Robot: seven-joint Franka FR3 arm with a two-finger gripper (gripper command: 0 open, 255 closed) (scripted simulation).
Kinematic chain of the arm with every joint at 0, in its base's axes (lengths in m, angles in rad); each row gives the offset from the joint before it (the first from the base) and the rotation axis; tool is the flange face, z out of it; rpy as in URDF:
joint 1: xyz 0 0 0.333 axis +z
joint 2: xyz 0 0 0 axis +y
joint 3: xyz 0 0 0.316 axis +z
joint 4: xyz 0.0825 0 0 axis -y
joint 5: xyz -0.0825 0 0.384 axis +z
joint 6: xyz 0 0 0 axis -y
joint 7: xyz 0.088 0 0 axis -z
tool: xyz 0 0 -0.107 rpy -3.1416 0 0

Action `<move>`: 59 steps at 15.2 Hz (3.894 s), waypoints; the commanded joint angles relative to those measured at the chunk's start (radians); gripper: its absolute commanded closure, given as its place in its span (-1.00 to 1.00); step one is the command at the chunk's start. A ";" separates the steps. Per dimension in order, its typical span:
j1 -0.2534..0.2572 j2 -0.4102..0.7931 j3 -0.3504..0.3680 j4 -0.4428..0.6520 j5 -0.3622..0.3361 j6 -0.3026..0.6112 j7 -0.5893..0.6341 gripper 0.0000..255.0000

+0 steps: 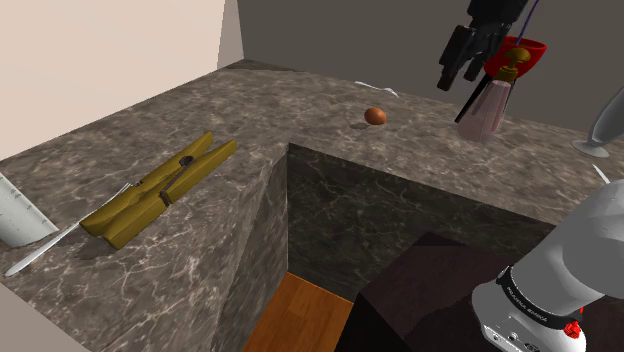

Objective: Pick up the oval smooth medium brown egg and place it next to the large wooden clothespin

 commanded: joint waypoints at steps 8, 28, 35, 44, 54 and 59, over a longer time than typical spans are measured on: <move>-0.030 0.176 -0.032 -0.025 -0.054 0.213 -0.047 -1.00; -0.105 0.848 -0.109 0.272 -0.159 0.639 -0.130 -1.00; -0.113 0.932 -0.116 0.289 -0.165 0.709 -0.133 -1.00; -0.115 0.953 -0.118 0.282 -0.166 0.738 -0.133 -1.00; -0.115 0.954 -0.118 0.283 -0.166 0.738 -0.133 1.00; -0.114 0.928 -0.116 0.305 -0.162 0.690 -0.139 1.00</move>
